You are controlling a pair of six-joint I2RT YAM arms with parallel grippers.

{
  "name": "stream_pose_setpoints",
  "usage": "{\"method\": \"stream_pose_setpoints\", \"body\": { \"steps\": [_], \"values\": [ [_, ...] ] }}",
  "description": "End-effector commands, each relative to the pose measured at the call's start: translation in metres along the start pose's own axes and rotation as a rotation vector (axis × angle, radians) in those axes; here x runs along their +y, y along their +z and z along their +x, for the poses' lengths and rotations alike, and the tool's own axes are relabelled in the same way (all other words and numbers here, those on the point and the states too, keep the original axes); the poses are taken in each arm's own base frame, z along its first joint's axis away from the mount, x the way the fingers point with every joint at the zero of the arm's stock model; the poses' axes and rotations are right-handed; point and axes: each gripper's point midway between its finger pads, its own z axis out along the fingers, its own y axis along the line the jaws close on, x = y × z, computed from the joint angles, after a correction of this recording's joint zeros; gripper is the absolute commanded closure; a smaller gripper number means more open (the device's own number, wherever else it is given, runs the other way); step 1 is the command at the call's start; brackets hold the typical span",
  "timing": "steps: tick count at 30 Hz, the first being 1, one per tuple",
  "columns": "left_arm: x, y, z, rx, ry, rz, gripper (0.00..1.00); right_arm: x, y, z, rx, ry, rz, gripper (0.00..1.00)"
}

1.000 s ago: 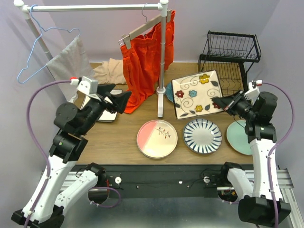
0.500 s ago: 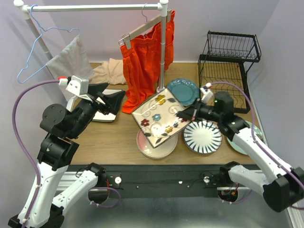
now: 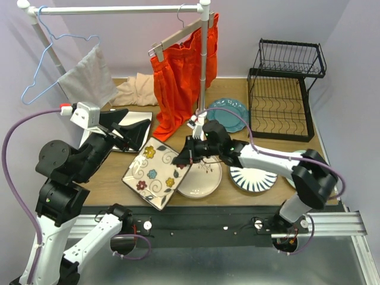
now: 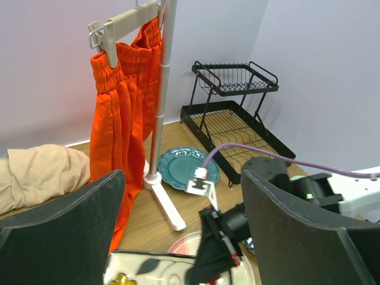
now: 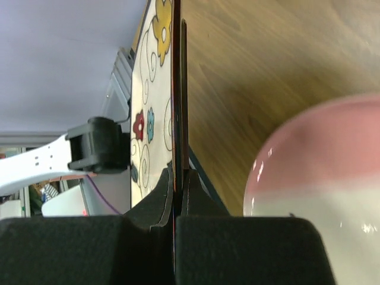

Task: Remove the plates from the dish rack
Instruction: Place the plate at the center of the board.

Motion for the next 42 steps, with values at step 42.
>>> {"method": "stream_pose_setpoints", "body": {
  "steps": [42],
  "values": [
    [-0.014, -0.023, -0.009, -0.008, -0.023, 0.045, 0.12, -0.005, 0.142, 0.017, 0.371, -0.17, -0.371, 0.97]
  ]
}}
